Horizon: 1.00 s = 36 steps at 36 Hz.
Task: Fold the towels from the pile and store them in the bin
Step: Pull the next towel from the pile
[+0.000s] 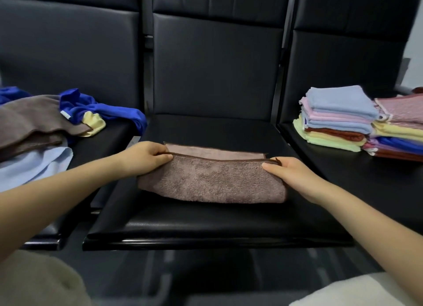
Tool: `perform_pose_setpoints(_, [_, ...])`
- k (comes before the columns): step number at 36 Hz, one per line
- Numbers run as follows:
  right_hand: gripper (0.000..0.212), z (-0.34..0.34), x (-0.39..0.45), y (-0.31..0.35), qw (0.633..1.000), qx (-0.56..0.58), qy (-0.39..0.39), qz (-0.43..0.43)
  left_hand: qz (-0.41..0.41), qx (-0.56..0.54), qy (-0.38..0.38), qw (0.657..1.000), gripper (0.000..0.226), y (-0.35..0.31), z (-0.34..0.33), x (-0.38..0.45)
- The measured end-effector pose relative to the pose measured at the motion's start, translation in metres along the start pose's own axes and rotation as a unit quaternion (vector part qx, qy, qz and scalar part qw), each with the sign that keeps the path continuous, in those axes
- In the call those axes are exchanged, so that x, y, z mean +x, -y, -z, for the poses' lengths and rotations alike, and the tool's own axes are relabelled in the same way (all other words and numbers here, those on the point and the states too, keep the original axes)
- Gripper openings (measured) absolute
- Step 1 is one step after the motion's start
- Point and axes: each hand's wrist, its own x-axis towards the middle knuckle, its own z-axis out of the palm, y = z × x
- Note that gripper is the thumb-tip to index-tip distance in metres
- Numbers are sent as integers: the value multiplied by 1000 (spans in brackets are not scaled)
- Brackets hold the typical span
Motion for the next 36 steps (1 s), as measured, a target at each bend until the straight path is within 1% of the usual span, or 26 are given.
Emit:
perform_pose_setpoints(4, [12, 2, 13, 5, 1000, -22, -17, -2, 0, 17, -27, 999, 15, 2, 2, 12])
perform_pose_setpoints(6, [13, 4, 23, 5, 998, -57, -30, 3, 0, 31, -45, 998, 15, 3, 3, 19])
perform_pose_setpoints(10, [31, 0, 48, -2, 984, -164, -68, 4, -3, 78, -75, 994, 18, 3, -1, 36])
perform_pose_setpoints(13, [33, -4, 65, -6, 972, -211, -102, -5, -11, 100, -98, 990, 21, 0, -8, 52])
perform_pose_setpoints(15, [35, -6, 72, -8, 966, -229, -123, -12, -20, 113, -113, 987, 21, -1, -13, 59])
perform_pose_setpoints(19, [31, -7, 83, -14, 958, -241, -155, -28, -26, 133, -143, 980, 23, 4, -19, 75])
perform_pose_setpoints(21, [25, -9, 86, -18, 954, -247, -165, -33, -15, 142, -124, 982, 25, 9, -24, 82])
perform_pose_setpoints(23, [16, -9, 89, -22, 953, -246, -170, -42, 15, 162, -75, 984, 28, 12, -28, 88])
perform_pose_setpoints(25, [36, -9, 91, -25, 950, -257, -170, -50, 55, 160, -56, 984, 34, 14, -33, 91])
perform_pose_setpoints(27, [52, -8, 91, -23, 945, -268, -182, -53, 68, 145, -84, 983, 42, 14, -36, 92])
perform_pose_setpoints(29, [56, -6, 87, -18, 940, -277, -185, -70, 31, 153, -136, 978, 46, 13, -38, 85])
perform_pose_setpoints(31, [51, -3, 79, -13, 935, -300, -157, -107, -42, 164, -172, 971, 47, 8, -40, 72])
perform_pose_setpoints(32, [55, -3, 75, -11, 929, -317, -140, -129, -75, 158, -170, 970, 50, 2, -42, 65])
perform_pose_setpoints(34, [64, -5, 66, -7, 915, -352, -115, -161, -114, 125, -137, 976, 70, -16, -46, 51])
perform_pose_setpoints(36, [65, -9, 58, -4, 910, -364, -101, -169, -124, 119, -85, 981, 87, -34, -56, 42])
